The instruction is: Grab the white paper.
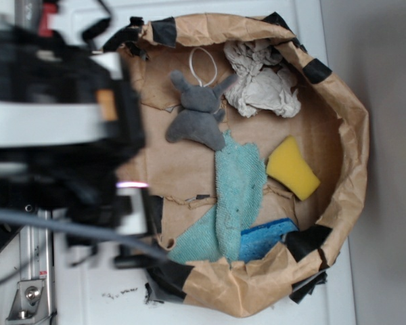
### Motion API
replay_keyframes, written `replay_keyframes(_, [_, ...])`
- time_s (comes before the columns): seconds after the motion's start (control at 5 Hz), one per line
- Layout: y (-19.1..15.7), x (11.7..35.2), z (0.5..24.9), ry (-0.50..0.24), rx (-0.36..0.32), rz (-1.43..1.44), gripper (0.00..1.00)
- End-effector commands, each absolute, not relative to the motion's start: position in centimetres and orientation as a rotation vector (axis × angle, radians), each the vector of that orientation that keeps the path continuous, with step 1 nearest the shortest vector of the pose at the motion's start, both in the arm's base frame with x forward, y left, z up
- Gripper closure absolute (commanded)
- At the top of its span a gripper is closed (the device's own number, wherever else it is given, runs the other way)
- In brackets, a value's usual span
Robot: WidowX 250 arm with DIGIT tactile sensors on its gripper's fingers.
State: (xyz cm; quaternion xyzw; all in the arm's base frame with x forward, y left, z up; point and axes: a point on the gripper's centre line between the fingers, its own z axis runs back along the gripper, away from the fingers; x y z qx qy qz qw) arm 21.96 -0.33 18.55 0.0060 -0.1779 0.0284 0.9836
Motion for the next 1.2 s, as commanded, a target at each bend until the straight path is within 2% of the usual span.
replay_keyframes(0.0, [5.9, 30.0, 9.2, -0.235, 0.146, 0.114, 0.0])
replay_keyframes(0.2, [6.4, 30.9, 7.2, -0.181, 0.168, 0.063, 0.0])
replay_keyframes(0.8, [6.4, 30.9, 7.2, -0.181, 0.168, 0.063, 0.0])
replay_keyframes(1.0, [10.0, 31.5, 3.1, -0.161, 0.18, 0.068, 0.34])
